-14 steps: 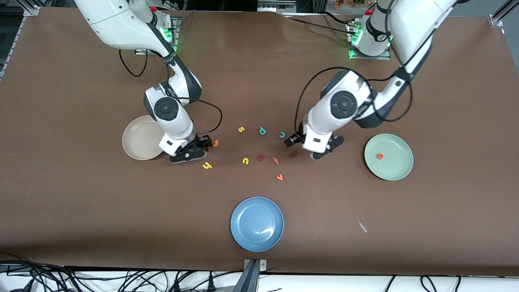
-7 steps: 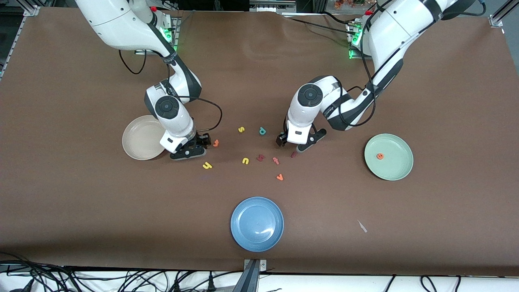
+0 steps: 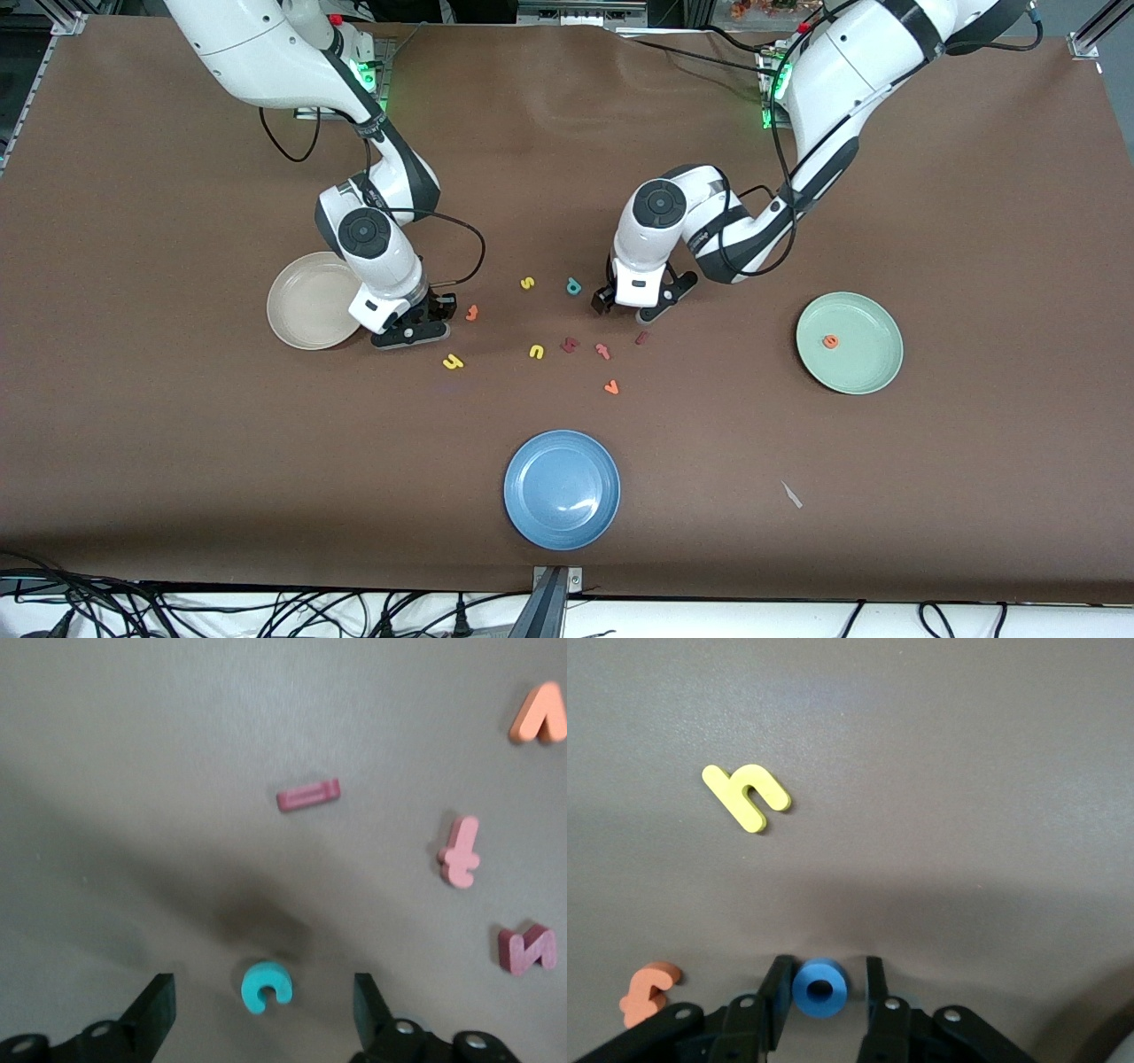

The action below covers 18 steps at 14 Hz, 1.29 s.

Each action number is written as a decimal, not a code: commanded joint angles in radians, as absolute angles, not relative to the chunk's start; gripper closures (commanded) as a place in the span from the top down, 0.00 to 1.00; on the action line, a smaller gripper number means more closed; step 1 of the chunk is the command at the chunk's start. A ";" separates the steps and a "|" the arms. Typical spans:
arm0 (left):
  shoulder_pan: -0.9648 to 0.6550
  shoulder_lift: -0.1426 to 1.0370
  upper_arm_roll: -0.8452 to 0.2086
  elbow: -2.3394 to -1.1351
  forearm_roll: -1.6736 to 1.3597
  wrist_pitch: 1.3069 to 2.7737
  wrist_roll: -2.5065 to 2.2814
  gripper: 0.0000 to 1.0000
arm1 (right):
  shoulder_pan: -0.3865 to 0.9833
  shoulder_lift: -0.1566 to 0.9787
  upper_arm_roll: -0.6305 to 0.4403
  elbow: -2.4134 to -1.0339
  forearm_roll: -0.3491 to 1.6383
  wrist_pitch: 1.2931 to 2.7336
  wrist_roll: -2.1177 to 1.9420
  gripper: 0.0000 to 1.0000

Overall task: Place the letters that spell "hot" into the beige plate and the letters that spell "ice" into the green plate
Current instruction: 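Carry the o toward the beige plate while the left gripper grasps teal c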

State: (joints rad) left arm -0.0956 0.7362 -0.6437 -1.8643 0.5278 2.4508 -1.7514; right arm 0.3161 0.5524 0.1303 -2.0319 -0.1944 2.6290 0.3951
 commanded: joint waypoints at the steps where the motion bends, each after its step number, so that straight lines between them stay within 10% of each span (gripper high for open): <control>1: -0.107 0.764 -0.638 -1.842 0.558 2.450 -1.781 0.68 | 0.313 0.552 0.135 -2.049 -0.215 2.646 0.414 0.18; 6: -0.107 0.781 -0.632 -1.835 0.560 2.450 -1.772 0.66 | 0.296 0.454 0.114 -2.025 -0.203 2.504 0.266 0.13; 16: -0.155 0.781 -0.588 -1.829 0.560 2.448 -1.763 0.20 | 0.081 0.172 0.087 -2.287 -0.199 2.434 -0.135 0.15; 18: -0.152 0.773 -0.588 -1.804 0.560 2.439 -1.723 0.07 | 0.078 0.164 0.087 -2.304 -0.199 2.441 -0.133 0.39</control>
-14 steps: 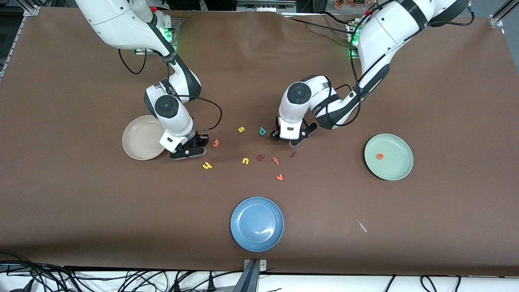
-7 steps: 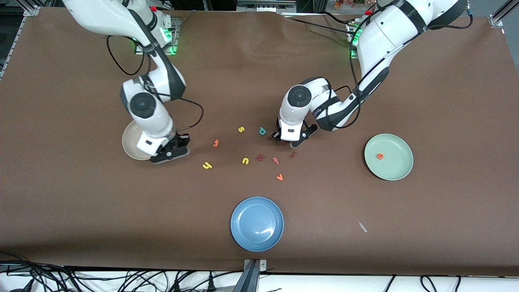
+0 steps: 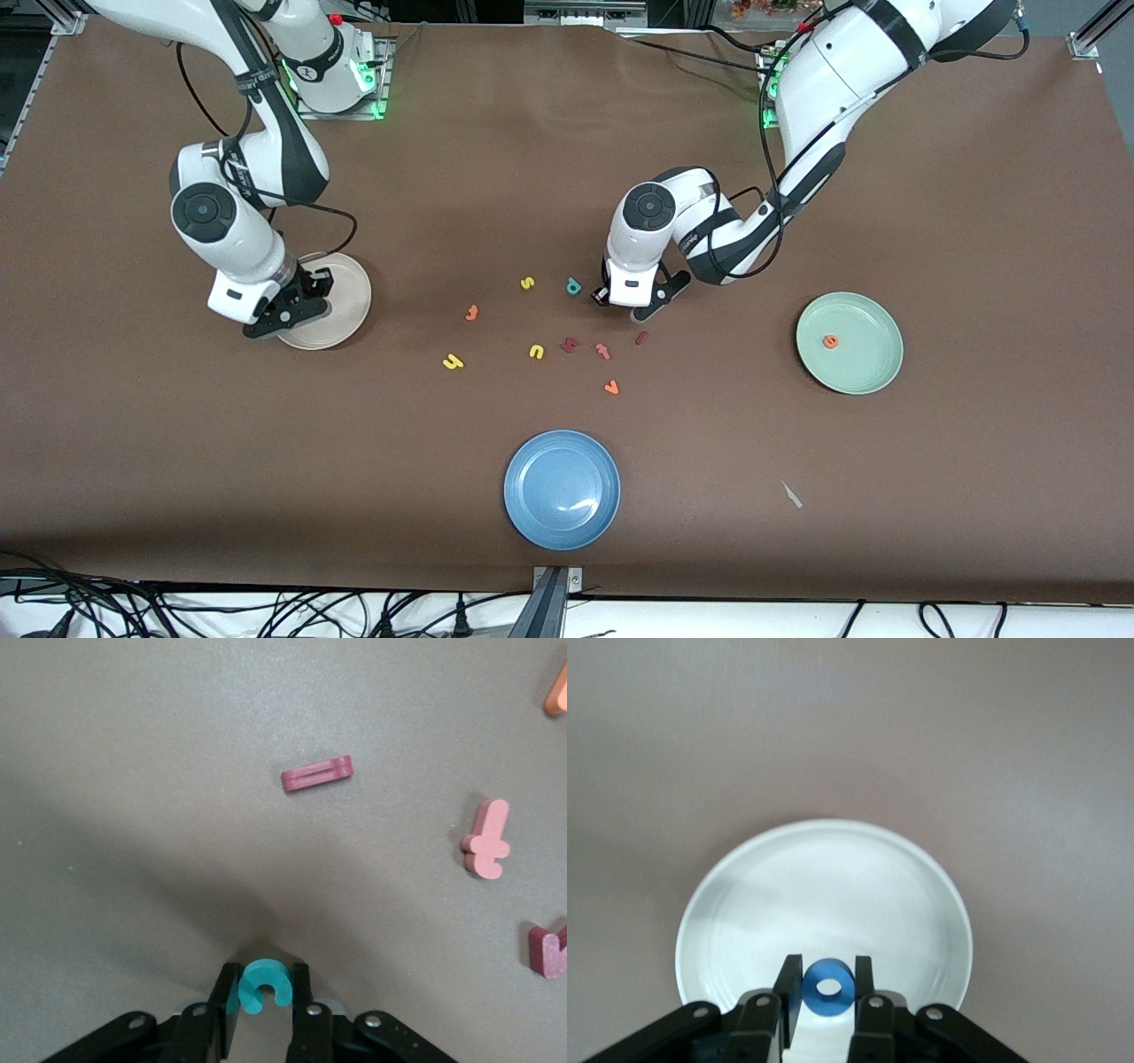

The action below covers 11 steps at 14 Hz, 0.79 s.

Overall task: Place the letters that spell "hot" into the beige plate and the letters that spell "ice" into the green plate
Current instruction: 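Carry the o toward the beige plate while the left gripper grasps teal c, then release the o on the beige plate while the left gripper carries c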

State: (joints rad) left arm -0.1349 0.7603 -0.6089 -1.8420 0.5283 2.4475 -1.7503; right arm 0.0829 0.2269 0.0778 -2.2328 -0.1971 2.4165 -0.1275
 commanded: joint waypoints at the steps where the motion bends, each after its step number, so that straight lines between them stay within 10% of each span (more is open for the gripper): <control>1: -0.146 0.767 -0.588 -1.795 0.560 2.439 -1.717 0.05 | 0.077 0.164 0.087 -2.304 -0.199 2.441 -0.132 0.54; 4: -0.114 0.729 -0.592 -1.721 0.558 2.390 -1.688 0.04 | 0.077 0.164 0.089 -2.303 -0.192 2.441 -0.121 0.71; 11: 0.038 0.605 -0.604 -1.592 0.538 2.186 -1.426 0.04 | 0.089 0.311 0.221 -2.113 -0.064 2.488 0.042 0.74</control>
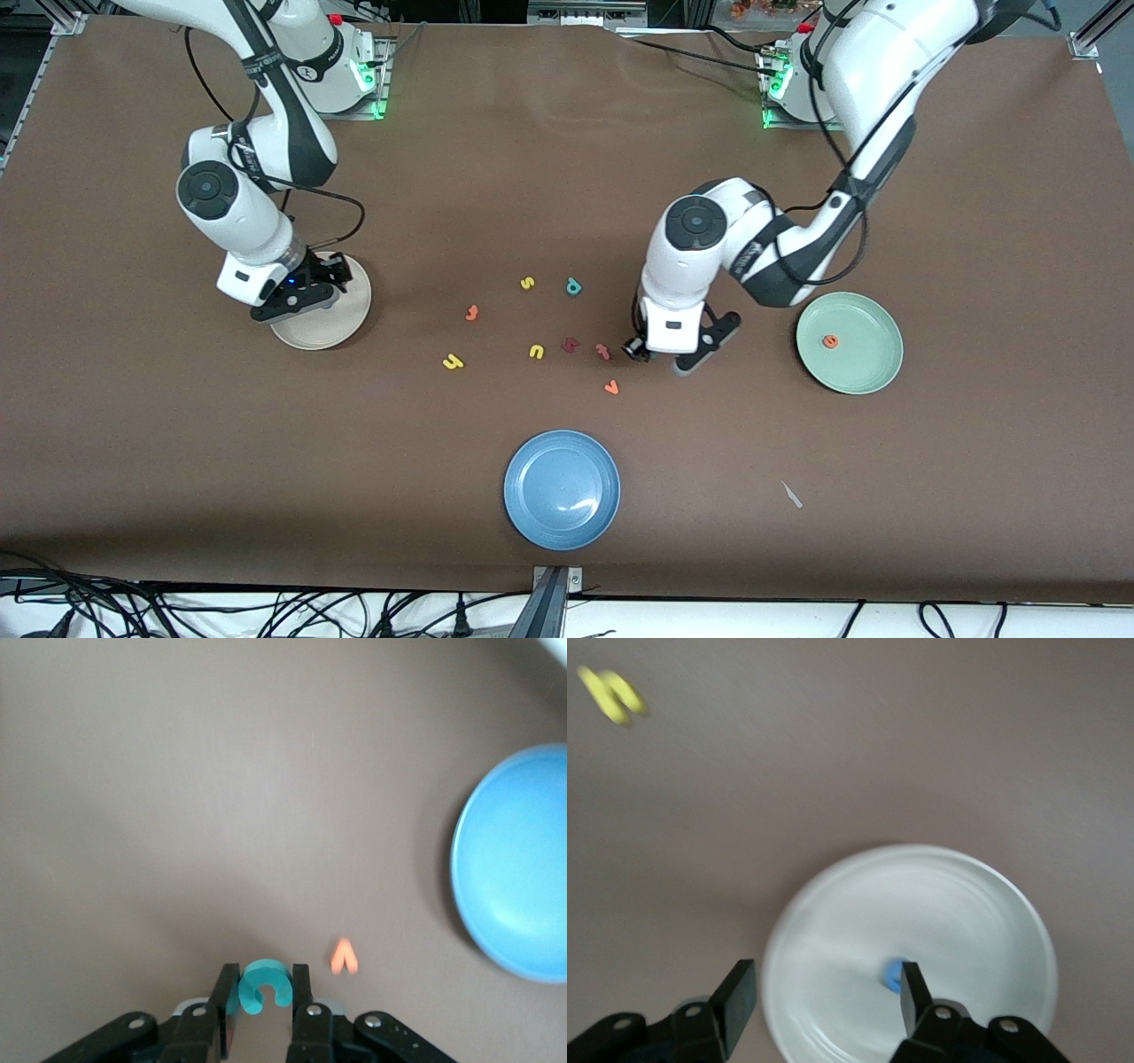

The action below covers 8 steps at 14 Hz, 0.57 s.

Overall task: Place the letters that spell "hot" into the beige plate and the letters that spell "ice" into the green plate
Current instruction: 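Release the o on the beige plate while the left gripper carries c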

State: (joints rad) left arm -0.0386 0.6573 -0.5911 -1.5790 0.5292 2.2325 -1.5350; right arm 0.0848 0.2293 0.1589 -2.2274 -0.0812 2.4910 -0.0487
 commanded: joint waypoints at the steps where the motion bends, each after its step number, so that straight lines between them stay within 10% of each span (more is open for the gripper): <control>1: 0.090 0.591 -0.623 -1.592 0.517 2.149 -1.352 0.04 | 0.115 0.337 0.225 -2.067 -0.066 2.485 0.078 0.74; 8: 0.494 0.552 -0.719 -1.608 0.301 1.852 -0.605 0.04 | 0.230 0.598 0.222 -1.798 -0.080 2.519 0.149 0.74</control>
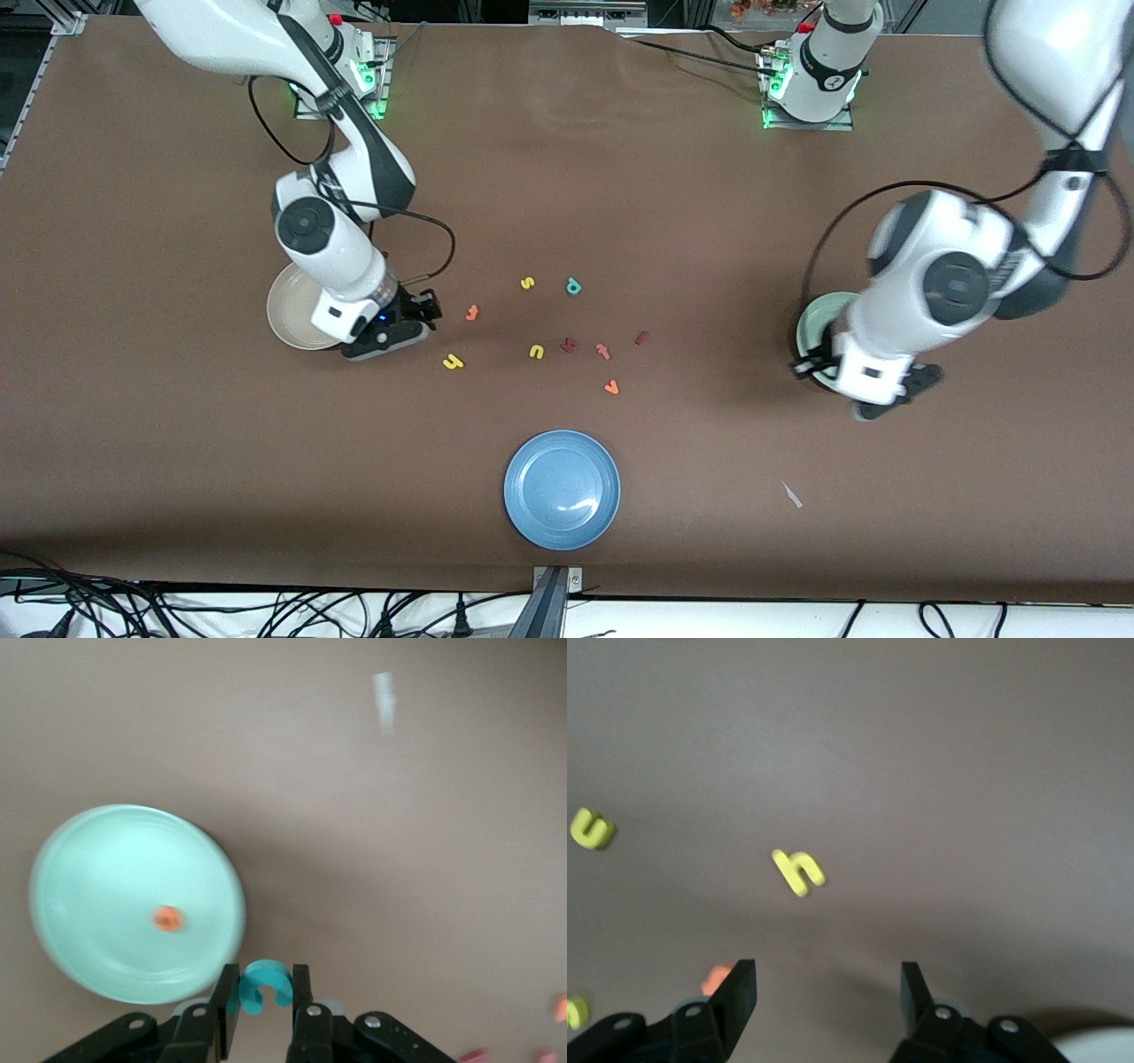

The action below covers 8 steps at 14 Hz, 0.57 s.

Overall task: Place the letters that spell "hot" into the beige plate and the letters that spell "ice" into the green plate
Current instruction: 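Release the o on the beige plate while the left gripper carries c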

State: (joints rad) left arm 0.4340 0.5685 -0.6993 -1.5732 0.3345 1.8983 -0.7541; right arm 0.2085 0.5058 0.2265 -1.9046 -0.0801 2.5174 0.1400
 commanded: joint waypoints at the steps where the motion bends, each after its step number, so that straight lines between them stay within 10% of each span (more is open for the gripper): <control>1: 0.517 0.561 -0.718 -1.617 0.301 1.839 -0.544 0.04 | 0.241 0.626 0.222 -1.774 -0.106 2.519 0.149 0.74; 8: 0.601 0.695 -0.689 -1.735 0.375 1.851 -0.423 0.07 | 0.295 0.739 0.219 -1.683 -0.224 2.543 0.146 0.74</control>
